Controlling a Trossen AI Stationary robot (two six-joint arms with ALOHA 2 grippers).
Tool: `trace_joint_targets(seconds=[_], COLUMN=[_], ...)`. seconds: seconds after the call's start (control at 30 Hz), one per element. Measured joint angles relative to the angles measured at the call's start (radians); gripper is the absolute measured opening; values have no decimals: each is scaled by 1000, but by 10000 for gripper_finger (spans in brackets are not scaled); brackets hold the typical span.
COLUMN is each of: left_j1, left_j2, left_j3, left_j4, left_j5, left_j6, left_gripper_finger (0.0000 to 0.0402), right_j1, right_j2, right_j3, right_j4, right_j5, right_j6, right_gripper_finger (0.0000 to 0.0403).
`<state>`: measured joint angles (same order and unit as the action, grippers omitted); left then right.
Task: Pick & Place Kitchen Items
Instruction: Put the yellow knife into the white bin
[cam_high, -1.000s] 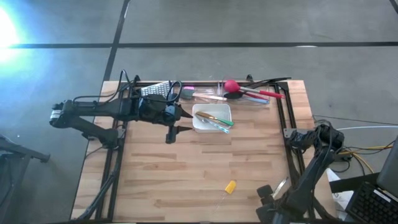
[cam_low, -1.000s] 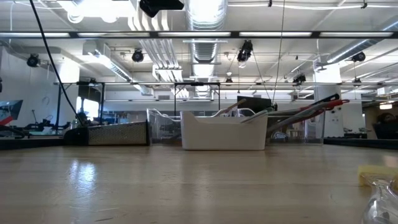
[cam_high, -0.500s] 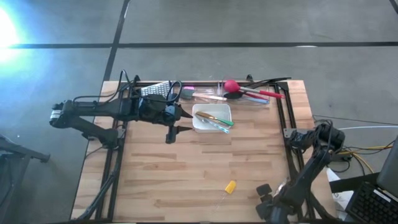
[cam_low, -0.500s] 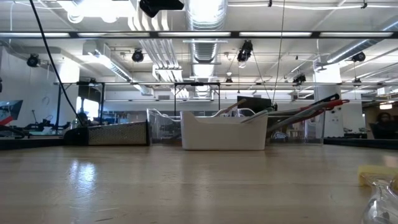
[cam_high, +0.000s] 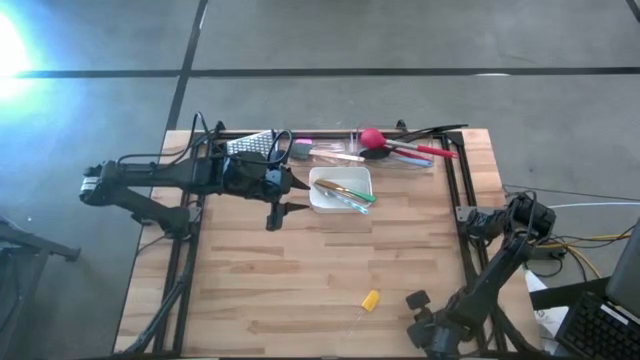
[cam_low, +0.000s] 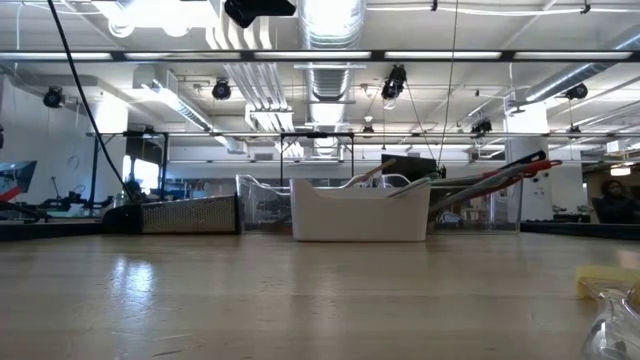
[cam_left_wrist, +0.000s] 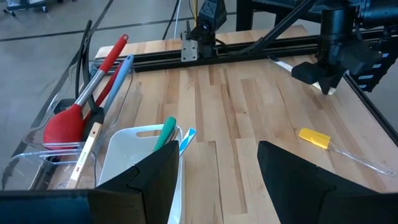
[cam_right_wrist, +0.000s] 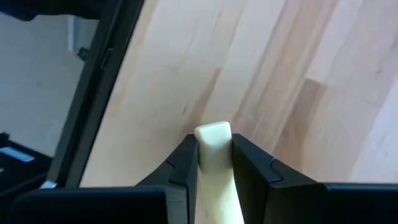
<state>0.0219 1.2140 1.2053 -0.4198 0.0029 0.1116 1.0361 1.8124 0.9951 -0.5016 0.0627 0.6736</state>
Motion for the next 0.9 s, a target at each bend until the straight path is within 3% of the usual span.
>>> trace_joint_targets(seconds=[0.23, 0.43, 0.7, 0.9], left_j1=[0, 0, 0, 0], left_j2=[0, 0, 0, 0], left_j3=[0, 0, 0, 0], left_j4=[0, 0, 0, -8], left_j5=[0, 0, 0, 0], left_j6=[1, 1, 1, 1], left_gripper_finger=[225, 225, 225, 225], right_j1=[-30, -74, -168, -219], right_j2=[3, 5, -33, -156], right_j3=[15, 83, 209, 265], right_j4=[-31, -208, -338, -304], right_j5=[30, 101, 270, 488], right_j6=[-26, -108, -174, -178], right_gripper_finger=[63, 57, 56, 56])
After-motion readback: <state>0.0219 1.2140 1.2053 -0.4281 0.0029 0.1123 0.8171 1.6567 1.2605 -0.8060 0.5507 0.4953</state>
